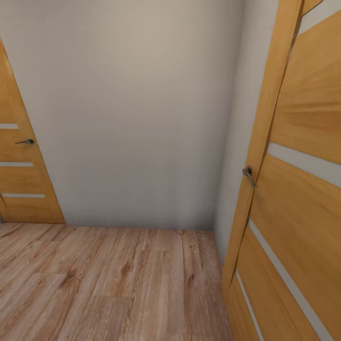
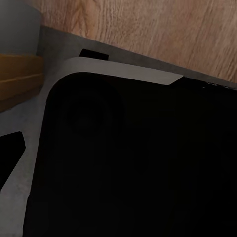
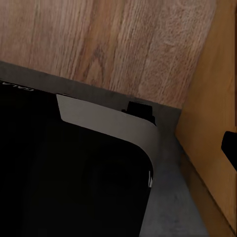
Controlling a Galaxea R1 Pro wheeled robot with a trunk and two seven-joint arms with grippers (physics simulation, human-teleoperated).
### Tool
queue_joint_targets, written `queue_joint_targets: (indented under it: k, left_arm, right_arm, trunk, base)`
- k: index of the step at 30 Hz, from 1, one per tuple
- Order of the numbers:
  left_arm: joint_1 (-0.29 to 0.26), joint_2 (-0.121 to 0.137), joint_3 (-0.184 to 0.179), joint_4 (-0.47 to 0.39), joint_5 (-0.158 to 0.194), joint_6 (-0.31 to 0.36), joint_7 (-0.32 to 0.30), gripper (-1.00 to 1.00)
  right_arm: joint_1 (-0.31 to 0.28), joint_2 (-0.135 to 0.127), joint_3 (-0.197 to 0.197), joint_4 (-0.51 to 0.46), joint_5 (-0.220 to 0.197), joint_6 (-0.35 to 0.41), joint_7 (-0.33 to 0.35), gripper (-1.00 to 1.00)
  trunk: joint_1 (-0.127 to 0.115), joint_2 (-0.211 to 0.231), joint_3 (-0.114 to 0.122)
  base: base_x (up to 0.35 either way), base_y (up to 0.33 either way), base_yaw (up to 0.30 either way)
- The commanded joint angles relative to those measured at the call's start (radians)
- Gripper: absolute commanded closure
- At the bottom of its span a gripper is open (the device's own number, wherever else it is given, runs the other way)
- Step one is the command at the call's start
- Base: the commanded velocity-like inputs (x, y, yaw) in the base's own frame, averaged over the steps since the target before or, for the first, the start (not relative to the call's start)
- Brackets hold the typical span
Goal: Move the two storage containers from the living room to the garage. In the garage, place one container on the floor and stack the other container on top of it (either order is fine).
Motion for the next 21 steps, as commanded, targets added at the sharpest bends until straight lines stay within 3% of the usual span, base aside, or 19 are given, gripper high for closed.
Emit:
queue_joint_targets:
  k: [1, 16, 21]
  left_arm:
    - [0.0, 0.0, 0.0, 0.0, 0.005, -0.002, 0.0, -1.0]
    - [0.0, -0.001, 0.0, -0.001, 0.005, -0.002, 0.0, -1.0]
    - [0.0, -0.001, 0.0, -0.001, 0.005, -0.002, 0.0, -1.0]
  right_arm:
    - [-0.001, 0.0, 0.008, 0.003, -0.011, -0.006, 0.006, -1.0]
    - [-0.001, -0.001, 0.008, 0.003, -0.013, 0.009, -0.037, -1.0]
    - [-0.001, -0.001, 0.008, 0.003, -0.014, 0.01, -0.044, -1.0]
  trunk:
    - [0.0, 0.0, -0.001]
    - [0.0, 0.0, -0.001]
    - [0.0, 0.0, -0.001]
  base:
    - [0.217, 0.0, 0.0]
    - [0.198, 0.0, 0.002]
    - [0.032, 0.0, 0.186]
